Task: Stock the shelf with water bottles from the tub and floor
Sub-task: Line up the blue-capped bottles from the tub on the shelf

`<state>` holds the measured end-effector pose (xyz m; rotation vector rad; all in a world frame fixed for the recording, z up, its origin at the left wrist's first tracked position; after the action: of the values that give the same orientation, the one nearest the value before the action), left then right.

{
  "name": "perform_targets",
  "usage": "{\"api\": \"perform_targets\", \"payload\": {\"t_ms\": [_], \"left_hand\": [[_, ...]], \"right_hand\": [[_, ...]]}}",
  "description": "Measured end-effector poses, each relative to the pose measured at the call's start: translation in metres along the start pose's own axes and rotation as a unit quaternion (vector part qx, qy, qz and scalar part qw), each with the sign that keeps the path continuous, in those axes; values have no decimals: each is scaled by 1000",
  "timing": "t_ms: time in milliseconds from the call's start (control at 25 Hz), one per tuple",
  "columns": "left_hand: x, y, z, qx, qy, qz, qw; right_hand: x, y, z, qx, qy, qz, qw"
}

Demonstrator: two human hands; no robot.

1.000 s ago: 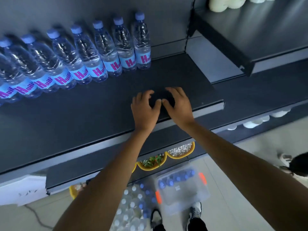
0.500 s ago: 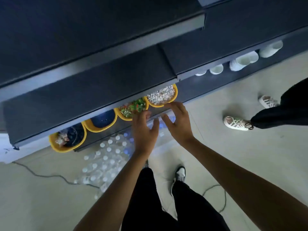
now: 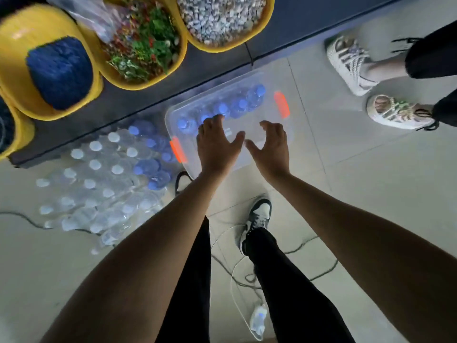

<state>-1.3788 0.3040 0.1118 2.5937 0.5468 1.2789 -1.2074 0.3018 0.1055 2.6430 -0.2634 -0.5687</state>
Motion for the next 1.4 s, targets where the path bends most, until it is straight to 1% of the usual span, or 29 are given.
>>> {"api": "perform_targets", "payload": {"t_ms": [120,280,360,480,560,640,680,760,840,1040,1200,1400], "left_hand": [[-34,-63,71,-39,-77,59,995],[-59,-123,137,-62,-203,121,970],[-61,-144,159,-66,-225,146,961],[-65,-164,175,-43,-244,148,958],[-69,-171,174,-39,-257,151,954],[-69,-171,170,-41,-255,159,953],[-69,-167,167,-46,-255,164,952],[-68,-161,164,-48,-244,180,952],[-67,-153,162,-55,-230,188,953],[-56,-127,148,-44,-154,186,969],[-19,-98,106,-7,-77,190,979],[36,-62,36,22,-6,157,987]], "right_hand": [[32,-73,57,14,9,5,1000],[65,-150,94,60,-45,55,996],[69,-180,107,60,-85,54,993],[76,-206,130,19,-124,65,990],[77,-211,132,32,-151,90,984],[74,-215,125,62,-153,106,981],[72,-215,120,72,-134,109,982],[68,-213,112,78,-88,103,988],[63,-206,107,79,-70,92,990],[73,-167,81,116,-87,79,986],[70,-121,44,144,-107,75,981],[52,-54,-22,167,-131,42,976]]}}
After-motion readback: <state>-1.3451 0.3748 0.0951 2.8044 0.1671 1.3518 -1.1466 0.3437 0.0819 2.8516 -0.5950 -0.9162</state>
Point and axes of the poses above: each hand's wrist, its own y-axis away from the middle knuckle, its own z-axis out of the palm, x = y × z, the point moved 10 cm from there along -y, towards the middle knuckle, and after that the axes turned 13 degrees about y, right-handed, at the moved point
